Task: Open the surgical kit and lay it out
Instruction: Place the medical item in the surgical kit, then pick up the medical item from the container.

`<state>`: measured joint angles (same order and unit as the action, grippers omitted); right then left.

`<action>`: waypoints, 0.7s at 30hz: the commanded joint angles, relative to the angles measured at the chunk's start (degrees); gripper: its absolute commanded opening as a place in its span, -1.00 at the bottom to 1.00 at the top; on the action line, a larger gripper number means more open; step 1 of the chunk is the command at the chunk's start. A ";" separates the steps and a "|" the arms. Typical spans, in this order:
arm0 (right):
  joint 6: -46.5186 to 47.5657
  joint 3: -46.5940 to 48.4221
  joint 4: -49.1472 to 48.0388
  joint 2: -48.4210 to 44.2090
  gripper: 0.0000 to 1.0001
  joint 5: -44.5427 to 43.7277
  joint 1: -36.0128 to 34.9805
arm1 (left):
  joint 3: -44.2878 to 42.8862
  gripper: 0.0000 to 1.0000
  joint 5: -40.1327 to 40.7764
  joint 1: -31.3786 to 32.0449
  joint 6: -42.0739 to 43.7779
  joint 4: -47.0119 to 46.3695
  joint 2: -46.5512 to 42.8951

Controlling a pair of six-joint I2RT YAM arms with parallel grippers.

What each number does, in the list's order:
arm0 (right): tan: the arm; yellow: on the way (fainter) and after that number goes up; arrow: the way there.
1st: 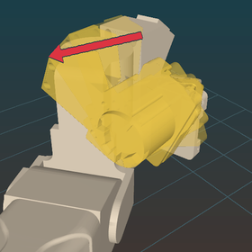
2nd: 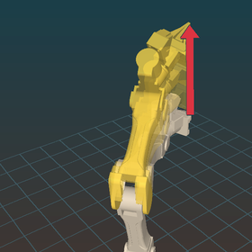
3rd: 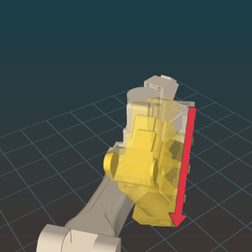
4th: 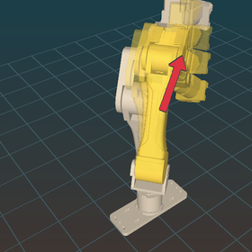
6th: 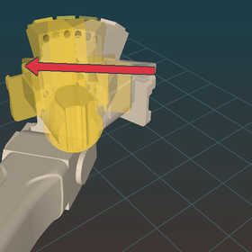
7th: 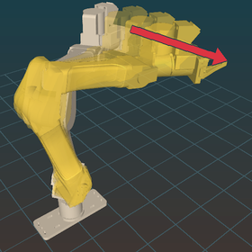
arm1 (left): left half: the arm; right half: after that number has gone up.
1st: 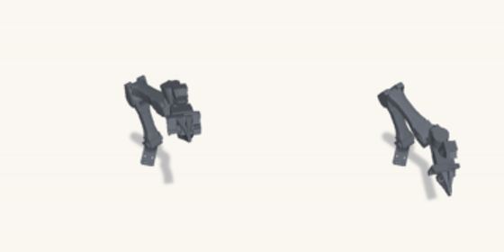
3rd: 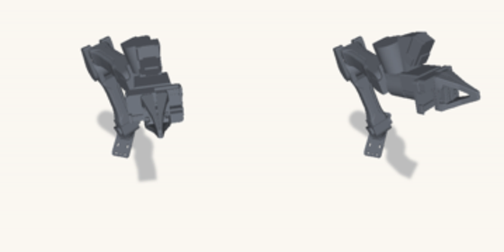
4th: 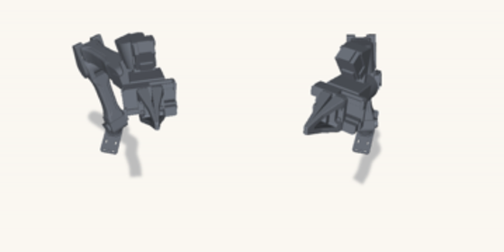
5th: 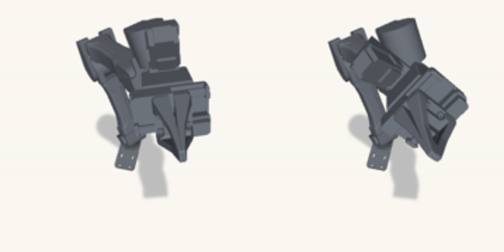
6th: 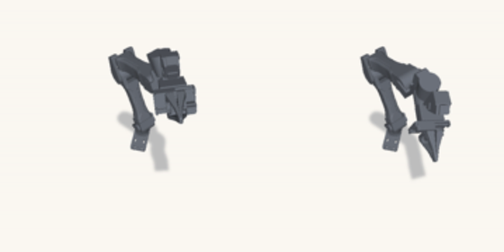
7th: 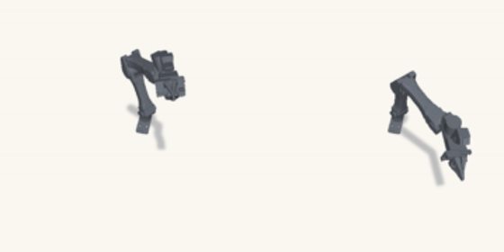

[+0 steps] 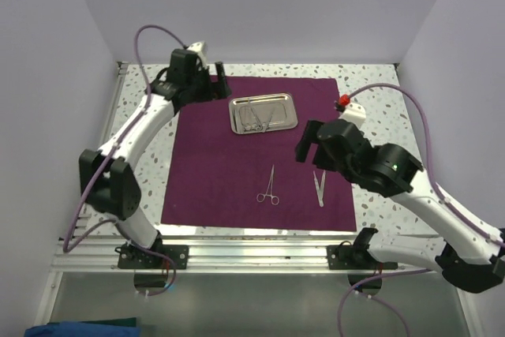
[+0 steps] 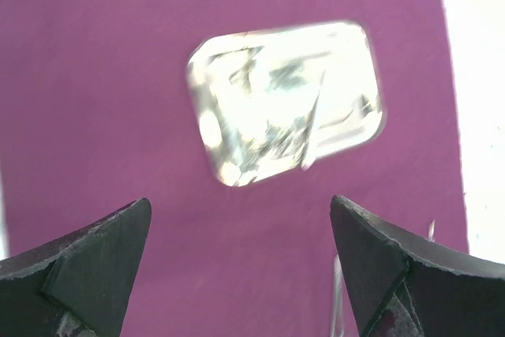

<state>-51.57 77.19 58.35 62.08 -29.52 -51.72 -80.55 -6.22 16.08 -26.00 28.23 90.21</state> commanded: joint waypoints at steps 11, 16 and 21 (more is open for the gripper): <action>1.91 0.24 19.26 -11.19 0.88 -3.26 -0.13 | -49.10 0.99 3.84 15.21 -1.06 4.48 42.76; 3.23 1.56 21.98 -11.55 0.89 -4.41 -0.13 | -46.09 0.99 3.85 16.88 -1.60 0.51 45.22; 5.08 2.09 23.48 -11.46 0.91 -4.93 -0.13 | -48.47 0.99 5.51 19.25 -0.46 2.27 50.14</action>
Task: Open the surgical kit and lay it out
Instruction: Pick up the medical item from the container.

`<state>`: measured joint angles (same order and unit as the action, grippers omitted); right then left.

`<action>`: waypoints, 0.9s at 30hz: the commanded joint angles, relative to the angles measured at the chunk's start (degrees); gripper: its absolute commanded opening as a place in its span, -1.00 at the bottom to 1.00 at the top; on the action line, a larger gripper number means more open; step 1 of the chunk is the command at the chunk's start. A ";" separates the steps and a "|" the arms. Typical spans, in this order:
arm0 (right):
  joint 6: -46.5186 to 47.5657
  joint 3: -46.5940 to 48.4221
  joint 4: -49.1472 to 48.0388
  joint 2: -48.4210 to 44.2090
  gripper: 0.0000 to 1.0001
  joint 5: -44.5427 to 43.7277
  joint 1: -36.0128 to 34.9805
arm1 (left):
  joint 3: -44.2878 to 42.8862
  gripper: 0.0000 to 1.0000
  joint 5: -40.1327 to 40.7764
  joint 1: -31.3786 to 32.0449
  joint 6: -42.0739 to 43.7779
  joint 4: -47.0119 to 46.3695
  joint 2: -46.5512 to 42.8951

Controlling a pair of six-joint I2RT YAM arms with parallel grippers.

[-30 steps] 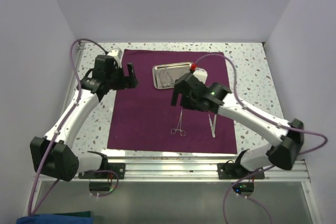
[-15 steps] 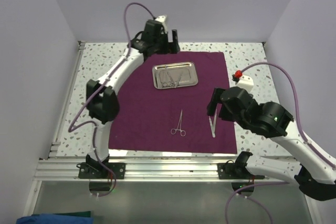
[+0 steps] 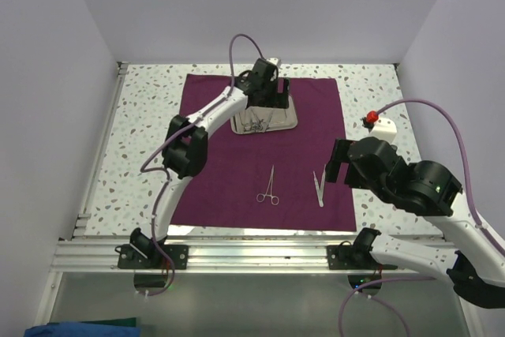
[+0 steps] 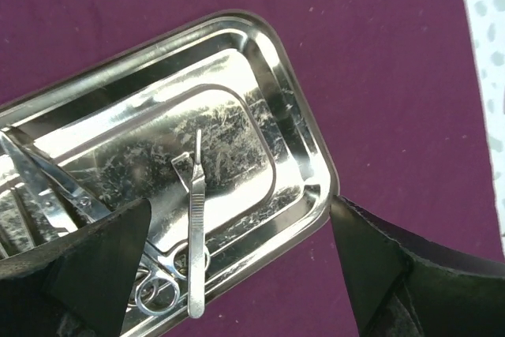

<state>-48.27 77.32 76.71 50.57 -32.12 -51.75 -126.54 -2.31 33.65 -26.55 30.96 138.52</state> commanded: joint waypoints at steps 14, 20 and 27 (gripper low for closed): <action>7.31 1.61 4.07 0.76 0.97 -5.58 -0.11 | 7.53 0.92 8.89 3.70 1.06 1.03 0.88; 8.63 1.08 2.04 1.11 0.97 -5.85 -0.11 | 11.49 0.85 11.62 3.70 1.32 3.31 0.26; 8.37 0.20 1.34 0.59 0.97 -5.76 -0.11 | 11.23 0.36 11.89 3.70 2.81 4.90 2.10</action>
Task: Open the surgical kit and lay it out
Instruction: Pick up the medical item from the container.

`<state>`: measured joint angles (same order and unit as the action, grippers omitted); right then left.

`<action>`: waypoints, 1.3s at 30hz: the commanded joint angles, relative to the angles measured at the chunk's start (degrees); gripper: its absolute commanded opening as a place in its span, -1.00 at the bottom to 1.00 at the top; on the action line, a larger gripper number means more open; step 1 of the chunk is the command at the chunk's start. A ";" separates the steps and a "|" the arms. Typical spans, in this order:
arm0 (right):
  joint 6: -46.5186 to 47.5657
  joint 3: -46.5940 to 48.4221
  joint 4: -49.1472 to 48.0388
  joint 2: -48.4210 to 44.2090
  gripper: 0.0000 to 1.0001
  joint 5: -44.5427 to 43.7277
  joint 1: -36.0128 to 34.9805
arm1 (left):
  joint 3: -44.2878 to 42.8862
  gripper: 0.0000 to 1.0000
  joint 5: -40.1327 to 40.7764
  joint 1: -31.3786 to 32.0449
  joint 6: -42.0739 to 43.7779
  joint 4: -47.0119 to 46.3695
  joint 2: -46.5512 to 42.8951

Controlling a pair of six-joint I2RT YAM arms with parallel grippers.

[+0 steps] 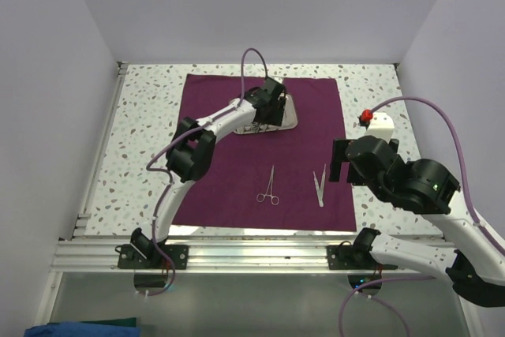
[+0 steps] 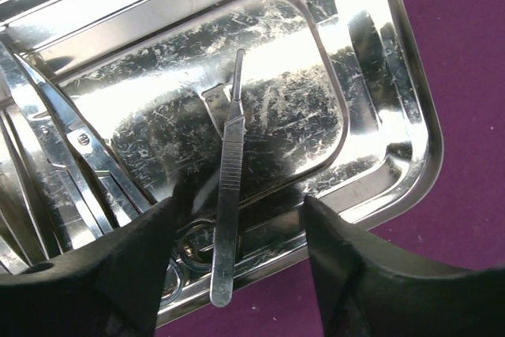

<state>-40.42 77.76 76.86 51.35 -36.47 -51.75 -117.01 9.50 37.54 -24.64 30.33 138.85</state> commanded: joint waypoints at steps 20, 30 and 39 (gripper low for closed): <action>-2.29 -1.91 2.33 -2.31 0.97 -2.29 -0.11 | 0.47 -0.75 3.51 1.31 2.58 8.96 5.91; -1.15 -2.26 -1.00 -1.43 0.97 -2.38 -0.20 | -2.68 -1.00 5.00 1.31 4.08 10.98 3.01; 0.08 -1.65 -3.91 0.15 0.97 -2.11 -0.11 | -14.65 -1.00 4.74 1.04 2.41 15.38 2.49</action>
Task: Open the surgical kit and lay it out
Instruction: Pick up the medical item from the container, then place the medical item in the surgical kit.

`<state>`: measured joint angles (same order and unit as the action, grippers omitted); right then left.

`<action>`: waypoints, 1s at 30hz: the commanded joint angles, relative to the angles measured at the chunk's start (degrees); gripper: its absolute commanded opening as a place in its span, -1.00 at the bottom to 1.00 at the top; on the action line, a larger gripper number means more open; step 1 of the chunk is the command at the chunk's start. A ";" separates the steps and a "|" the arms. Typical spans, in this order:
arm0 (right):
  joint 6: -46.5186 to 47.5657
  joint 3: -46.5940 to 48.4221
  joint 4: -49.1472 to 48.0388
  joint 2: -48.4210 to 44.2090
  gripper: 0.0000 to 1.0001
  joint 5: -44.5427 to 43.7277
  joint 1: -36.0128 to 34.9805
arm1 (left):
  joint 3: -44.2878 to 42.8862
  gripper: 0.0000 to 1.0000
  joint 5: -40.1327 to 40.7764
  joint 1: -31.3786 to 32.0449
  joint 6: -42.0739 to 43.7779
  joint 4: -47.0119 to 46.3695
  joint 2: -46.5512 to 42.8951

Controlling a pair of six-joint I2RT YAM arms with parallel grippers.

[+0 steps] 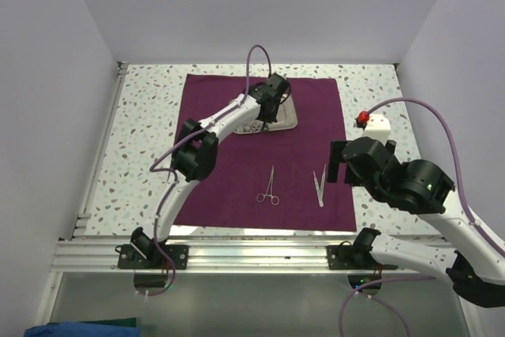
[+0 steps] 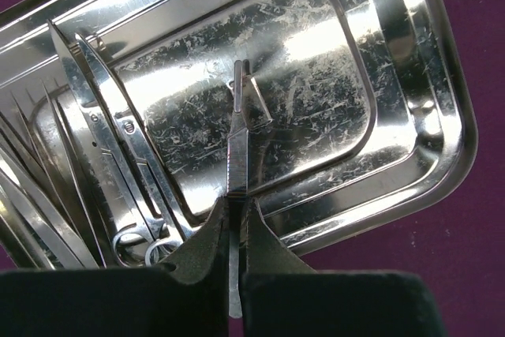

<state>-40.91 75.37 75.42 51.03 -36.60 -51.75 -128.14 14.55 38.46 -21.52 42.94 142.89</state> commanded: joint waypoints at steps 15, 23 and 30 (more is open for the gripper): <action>-5.85 11.63 -0.26 3.38 0.97 -21.22 -0.11 | 16.78 -1.00 6.00 13.37 -22.39 -0.32 -24.84; -5.15 13.49 -3.61 6.02 0.97 -20.18 -0.02 | 10.73 -1.00 10.41 26.84 -30.68 6.69 -21.17; -7.34 9.89 -3.35 1.99 0.97 -17.37 -0.11 | 8.24 -1.00 14.46 32.56 -40.61 12.52 -15.80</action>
<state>-44.97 87.15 74.52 54.33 -55.68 -51.44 -118.78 24.88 68.86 -54.89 51.88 126.26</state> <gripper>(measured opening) 0.983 0.033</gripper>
